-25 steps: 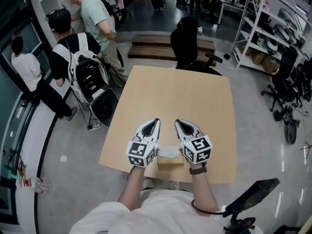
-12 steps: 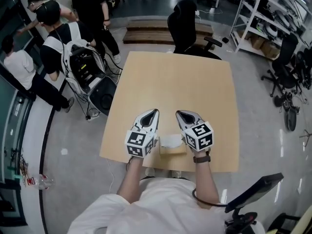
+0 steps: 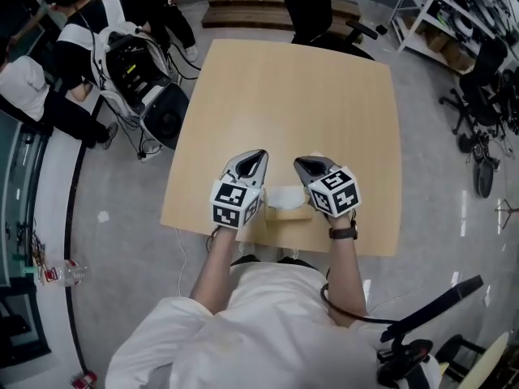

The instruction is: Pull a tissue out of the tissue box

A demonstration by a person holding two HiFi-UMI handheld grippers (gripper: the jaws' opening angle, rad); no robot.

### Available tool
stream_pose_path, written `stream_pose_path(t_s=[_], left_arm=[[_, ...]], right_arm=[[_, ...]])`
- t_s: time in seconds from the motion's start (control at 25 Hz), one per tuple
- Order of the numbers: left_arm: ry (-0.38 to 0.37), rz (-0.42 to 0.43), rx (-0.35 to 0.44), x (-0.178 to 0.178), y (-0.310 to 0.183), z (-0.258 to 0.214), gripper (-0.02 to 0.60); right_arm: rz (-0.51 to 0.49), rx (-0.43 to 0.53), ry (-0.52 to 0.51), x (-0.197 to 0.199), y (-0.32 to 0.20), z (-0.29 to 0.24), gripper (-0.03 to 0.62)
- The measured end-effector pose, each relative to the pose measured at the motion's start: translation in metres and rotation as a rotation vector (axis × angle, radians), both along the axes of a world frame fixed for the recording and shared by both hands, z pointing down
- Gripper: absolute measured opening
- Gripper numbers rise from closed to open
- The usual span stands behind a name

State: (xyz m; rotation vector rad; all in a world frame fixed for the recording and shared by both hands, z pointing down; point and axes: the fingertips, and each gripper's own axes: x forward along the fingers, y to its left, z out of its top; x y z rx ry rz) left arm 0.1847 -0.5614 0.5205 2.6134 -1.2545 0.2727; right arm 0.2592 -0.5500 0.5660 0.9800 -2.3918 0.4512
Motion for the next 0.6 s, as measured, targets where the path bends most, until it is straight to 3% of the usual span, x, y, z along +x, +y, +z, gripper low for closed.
stream_pose_path(t_s=[0.6], left_arm=[[-0.036,0.016,-0.136,0.000,0.018,0.058,0.002]], right_arm=[[-0.219,-0.207,0.238,-0.014,0.046,0.116,-0.003]])
